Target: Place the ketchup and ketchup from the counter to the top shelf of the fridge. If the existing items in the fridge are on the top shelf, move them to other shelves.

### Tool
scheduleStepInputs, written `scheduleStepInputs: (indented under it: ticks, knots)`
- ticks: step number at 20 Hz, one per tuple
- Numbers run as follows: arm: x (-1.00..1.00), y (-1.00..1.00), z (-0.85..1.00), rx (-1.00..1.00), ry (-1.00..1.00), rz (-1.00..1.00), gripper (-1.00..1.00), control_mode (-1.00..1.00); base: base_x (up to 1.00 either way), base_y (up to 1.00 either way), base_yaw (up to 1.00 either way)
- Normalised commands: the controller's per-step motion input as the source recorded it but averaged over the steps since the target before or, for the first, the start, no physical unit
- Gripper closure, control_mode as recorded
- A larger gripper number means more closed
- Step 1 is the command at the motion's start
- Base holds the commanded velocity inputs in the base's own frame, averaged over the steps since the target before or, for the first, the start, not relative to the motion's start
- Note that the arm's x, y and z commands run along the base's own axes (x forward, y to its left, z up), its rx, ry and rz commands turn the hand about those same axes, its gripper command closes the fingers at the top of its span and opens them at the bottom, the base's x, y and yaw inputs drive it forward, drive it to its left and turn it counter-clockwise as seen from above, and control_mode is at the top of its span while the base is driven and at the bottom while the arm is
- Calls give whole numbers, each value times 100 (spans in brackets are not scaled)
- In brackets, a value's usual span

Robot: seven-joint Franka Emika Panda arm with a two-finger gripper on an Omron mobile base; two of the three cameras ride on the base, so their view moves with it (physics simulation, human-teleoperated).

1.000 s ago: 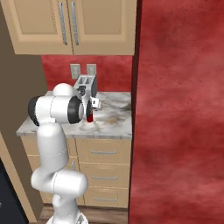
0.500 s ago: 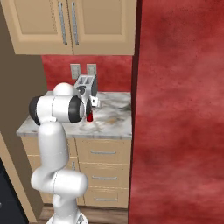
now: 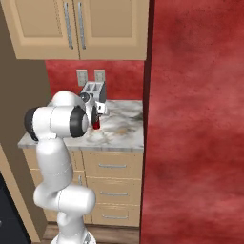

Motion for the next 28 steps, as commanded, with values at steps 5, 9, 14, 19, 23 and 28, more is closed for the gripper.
scheduleStepInputs:
  ticks: [5,9,14,19,23,28]
  knots:
    - [-86,0,100,0,-27,0,100,-100,0,0,0]
    - [-100,-2,100,0,-15,-1,100,-100,0,0,0]
    - [-100,-3,100,0,-9,-4,100,-100,0,0,0]
    - [-100,-6,100,0,0,-4,100,-100,0,0,0]
    - [-100,-13,100,0,12,0,100,-100,0,0,0]
    - [-100,-12,100,0,24,0,100,-100,0,0,0]
